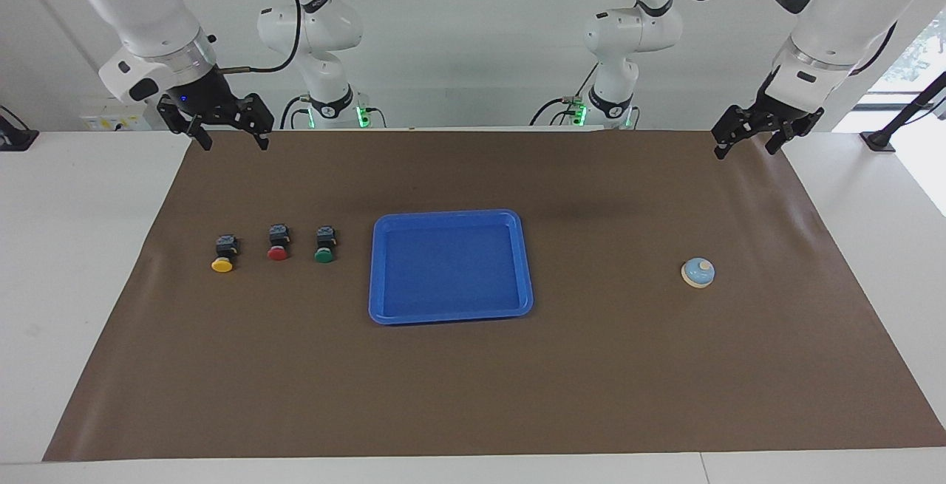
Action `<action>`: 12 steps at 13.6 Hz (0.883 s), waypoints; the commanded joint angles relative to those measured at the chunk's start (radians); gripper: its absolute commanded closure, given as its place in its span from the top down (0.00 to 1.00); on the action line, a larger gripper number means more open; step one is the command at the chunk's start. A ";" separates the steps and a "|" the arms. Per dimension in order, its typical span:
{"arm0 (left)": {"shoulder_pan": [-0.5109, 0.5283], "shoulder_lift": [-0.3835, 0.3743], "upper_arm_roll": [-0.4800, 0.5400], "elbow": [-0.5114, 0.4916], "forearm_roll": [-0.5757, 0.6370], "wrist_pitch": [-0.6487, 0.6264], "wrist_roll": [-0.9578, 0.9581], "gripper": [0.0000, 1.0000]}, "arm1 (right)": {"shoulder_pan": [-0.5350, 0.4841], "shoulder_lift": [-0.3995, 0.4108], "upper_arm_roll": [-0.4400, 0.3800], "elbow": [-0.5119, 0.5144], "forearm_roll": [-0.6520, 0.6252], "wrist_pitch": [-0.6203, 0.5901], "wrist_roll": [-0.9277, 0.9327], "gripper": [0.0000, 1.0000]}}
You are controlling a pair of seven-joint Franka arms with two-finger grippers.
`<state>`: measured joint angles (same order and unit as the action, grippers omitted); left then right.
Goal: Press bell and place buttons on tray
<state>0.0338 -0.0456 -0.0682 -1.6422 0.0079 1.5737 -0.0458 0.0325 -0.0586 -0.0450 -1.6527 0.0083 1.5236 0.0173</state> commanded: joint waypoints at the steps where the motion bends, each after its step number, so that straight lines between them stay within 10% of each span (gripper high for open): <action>1: -0.003 -0.005 0.001 0.001 -0.009 0.002 -0.016 1.00 | -0.013 0.005 0.008 0.011 -0.011 -0.019 -0.030 1.00; 9: 0.001 -0.028 0.002 -0.051 -0.009 0.023 -0.020 0.97 | -0.013 0.003 0.008 0.011 -0.011 -0.020 -0.031 1.00; 11: 0.014 -0.051 0.007 -0.109 -0.009 0.089 -0.008 0.21 | -0.013 0.005 0.008 0.011 -0.011 -0.020 -0.030 1.00; 12: 0.014 -0.056 0.007 -0.142 -0.009 0.119 -0.005 0.00 | -0.013 0.003 0.008 0.011 -0.011 -0.020 -0.030 1.00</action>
<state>0.0372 -0.0511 -0.0624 -1.6826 0.0079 1.6160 -0.0514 0.0325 -0.0586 -0.0450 -1.6527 0.0083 1.5236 0.0172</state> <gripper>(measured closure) 0.110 0.000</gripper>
